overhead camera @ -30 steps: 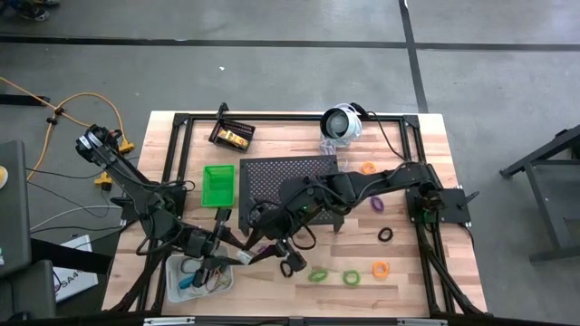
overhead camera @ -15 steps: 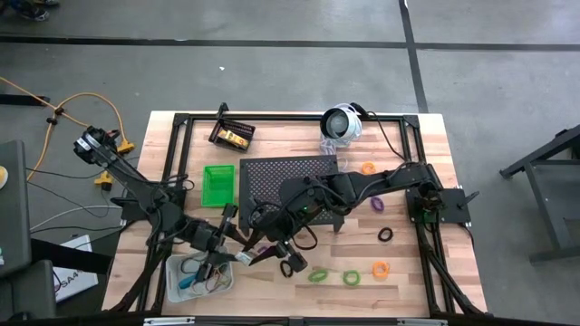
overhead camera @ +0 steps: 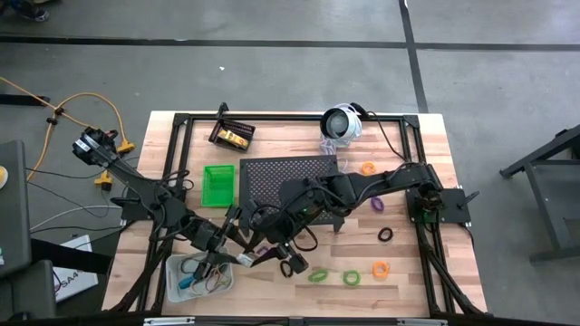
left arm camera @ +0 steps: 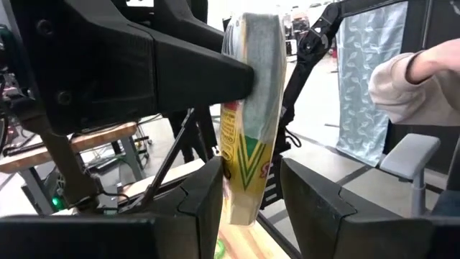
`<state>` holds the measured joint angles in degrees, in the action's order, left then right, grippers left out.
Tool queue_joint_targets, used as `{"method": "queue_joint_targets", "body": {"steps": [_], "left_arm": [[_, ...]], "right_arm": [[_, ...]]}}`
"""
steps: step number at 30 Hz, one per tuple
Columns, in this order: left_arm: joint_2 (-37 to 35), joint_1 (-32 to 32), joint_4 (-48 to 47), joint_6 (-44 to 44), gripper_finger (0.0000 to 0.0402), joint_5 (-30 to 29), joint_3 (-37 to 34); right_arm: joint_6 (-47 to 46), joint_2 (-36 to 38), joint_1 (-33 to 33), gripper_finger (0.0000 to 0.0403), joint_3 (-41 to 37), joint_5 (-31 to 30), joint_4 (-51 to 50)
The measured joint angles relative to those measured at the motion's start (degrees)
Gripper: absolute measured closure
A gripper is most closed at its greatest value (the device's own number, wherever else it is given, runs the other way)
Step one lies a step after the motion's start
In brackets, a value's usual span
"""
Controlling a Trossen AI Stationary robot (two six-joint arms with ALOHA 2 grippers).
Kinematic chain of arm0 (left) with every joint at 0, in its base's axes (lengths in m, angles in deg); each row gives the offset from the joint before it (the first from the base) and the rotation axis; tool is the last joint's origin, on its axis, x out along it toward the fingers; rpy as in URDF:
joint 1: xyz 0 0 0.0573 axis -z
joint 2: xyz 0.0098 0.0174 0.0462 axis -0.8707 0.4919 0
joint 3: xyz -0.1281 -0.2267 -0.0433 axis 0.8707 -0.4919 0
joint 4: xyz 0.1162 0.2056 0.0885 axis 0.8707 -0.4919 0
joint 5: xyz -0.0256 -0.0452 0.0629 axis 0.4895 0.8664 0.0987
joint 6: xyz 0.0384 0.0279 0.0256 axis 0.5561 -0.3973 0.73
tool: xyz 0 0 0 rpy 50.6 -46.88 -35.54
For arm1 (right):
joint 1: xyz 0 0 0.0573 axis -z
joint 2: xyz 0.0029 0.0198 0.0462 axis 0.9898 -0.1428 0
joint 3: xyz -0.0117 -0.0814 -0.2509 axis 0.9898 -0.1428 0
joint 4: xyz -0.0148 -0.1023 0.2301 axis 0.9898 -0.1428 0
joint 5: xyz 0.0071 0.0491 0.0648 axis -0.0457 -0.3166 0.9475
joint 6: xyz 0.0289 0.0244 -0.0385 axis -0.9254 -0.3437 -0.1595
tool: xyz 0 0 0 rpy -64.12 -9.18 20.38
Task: Pick & Place Office Desk Supplies
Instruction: Put the crayon box into the black bin
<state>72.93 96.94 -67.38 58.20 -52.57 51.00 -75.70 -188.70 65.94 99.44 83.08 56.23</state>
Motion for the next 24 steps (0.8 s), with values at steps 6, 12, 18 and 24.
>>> {"method": "queue_joint_targets", "body": {"steps": [6,12,18,24], "left_arm": [[-0.3,-0.2,-0.1,0.6,0.0268,1.0,0.0],[-0.5,-1.5,0.0,0.2,0.0268,1.2,0.0],[-0.5,-1.5,0.0,-0.3,0.0268,0.4,0.0],[-0.5,-1.5,-0.3,-0.4,0.0268,-0.8,0.0]], "right_arm": [[0.0,0.0,0.0,0.0292,0.0,-0.1,0.2],[0.0,0.0,0.0,0.0292,0.0,-0.9,0.2],[0.0,0.0,0.0,0.0292,0.0,-1.0,0.0],[0.1,0.0,0.0,0.0292,0.0,-1.9,-0.2]]}}
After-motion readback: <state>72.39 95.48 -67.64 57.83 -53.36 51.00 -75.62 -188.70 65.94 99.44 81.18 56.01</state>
